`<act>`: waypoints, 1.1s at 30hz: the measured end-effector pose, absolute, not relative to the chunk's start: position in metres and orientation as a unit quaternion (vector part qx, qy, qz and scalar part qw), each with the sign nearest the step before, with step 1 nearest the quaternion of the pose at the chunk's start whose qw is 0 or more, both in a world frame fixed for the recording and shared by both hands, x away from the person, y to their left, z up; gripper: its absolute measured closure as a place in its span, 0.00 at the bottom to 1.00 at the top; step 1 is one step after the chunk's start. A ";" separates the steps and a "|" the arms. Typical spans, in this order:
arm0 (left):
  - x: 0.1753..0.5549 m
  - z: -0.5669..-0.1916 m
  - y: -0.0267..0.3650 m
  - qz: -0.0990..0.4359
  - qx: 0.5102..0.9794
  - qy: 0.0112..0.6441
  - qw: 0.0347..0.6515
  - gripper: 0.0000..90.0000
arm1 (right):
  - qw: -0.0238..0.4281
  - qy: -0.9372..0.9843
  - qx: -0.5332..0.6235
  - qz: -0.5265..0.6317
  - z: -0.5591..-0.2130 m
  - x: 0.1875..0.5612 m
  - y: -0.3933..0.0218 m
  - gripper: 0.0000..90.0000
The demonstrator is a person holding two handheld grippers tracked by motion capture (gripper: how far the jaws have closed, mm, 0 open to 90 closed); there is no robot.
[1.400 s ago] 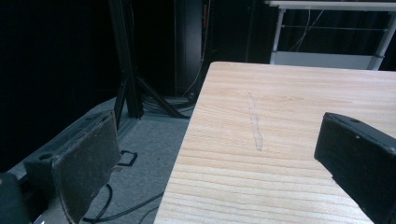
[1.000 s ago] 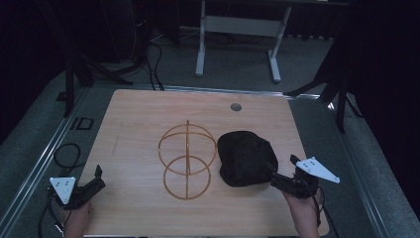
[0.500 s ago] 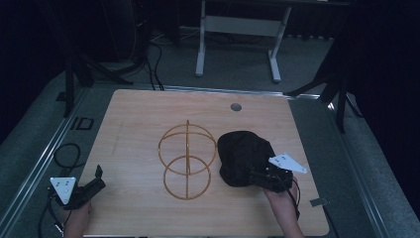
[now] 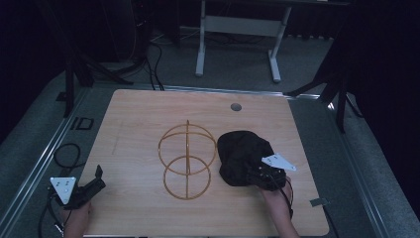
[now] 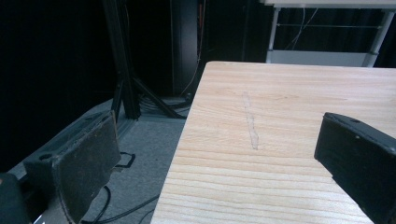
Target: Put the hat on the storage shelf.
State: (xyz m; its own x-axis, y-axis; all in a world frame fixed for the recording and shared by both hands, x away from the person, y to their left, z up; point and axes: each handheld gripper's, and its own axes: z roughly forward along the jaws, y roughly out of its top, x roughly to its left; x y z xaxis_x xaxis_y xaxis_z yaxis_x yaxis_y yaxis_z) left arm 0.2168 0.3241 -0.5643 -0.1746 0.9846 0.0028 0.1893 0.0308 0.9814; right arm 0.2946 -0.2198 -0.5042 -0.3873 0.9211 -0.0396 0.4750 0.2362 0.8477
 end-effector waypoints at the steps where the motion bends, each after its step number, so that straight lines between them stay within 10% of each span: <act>1: 0.217 -0.564 0.324 0.488 0.497 0.591 0.407 0.01 | 0.286 0.732 0.475 0.395 -0.504 0.294 -0.220 0.45; 15: 0.217 -0.564 0.324 0.487 0.497 0.591 0.408 0.01 | 0.307 0.745 0.461 0.373 -0.508 0.298 -0.217 0.94; 33: 0.217 -0.564 0.324 0.487 0.497 0.592 0.407 0.01 | 0.337 0.703 0.463 0.422 -0.469 0.293 -0.235 0.96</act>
State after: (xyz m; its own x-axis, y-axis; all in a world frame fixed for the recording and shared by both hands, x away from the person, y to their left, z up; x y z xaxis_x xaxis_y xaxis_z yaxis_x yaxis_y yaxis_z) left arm 0.2167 0.3242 -0.5643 -0.1741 0.9847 0.0015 0.1915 0.0324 0.9810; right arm 0.2929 -0.2346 -0.4688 -0.3444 0.9351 -0.0832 0.3673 0.2158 0.9047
